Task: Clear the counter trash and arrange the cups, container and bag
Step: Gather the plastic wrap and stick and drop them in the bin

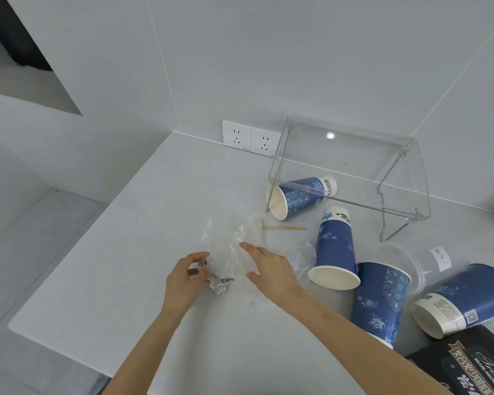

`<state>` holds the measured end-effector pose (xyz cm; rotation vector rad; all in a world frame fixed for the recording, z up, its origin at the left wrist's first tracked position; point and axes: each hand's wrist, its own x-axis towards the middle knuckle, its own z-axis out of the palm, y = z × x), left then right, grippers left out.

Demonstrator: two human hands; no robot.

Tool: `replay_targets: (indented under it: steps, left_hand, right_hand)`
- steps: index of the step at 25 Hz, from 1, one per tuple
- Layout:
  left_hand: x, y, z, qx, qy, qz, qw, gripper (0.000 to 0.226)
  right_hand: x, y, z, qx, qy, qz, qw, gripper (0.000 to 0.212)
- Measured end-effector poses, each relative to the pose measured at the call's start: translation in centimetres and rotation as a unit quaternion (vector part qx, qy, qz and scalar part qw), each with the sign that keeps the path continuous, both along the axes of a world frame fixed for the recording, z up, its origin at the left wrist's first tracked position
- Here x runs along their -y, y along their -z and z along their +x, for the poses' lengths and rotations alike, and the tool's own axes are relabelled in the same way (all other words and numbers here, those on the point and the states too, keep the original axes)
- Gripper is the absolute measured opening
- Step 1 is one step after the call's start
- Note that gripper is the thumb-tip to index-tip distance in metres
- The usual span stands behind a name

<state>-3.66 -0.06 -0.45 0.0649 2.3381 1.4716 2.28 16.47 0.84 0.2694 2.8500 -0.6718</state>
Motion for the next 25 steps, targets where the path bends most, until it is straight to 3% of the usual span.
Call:
replay_targets:
  steps: [7,12,16,19,25]
  left_hand:
    - [-2.0,-0.7,0.1,0.082,0.032,-0.01,0.996,0.088]
    - [-1.9,-1.0,-1.1,0.057,0.006,-0.035,0.998,0.084]
    - [-0.9,-1.2,-2.1,0.051,-0.003,-0.036,0.998,0.084]
    - [-0.2,-1.1,-2.6,0.035,-0.004,-0.046,0.998,0.084]
    - [1.0,-0.3,-3.6,0.033,-0.009,-0.066,0.997,0.085]
  right_hand:
    - [1.4,0.5,0.1,-0.017,-0.006,-0.062,0.998,0.062]
    - [0.6,0.4,-0.3,0.009,-0.01,-0.131,0.991,0.06]
    - [-1.8,0.0,-2.0,-0.038,0.079,-0.141,0.986,0.041]
    - [-3.5,-0.1,-3.8,-0.014,0.084,-0.065,0.994,0.038]
    - [-3.9,1.0,-7.0,0.054,-0.019,0.15,0.987,0.038]
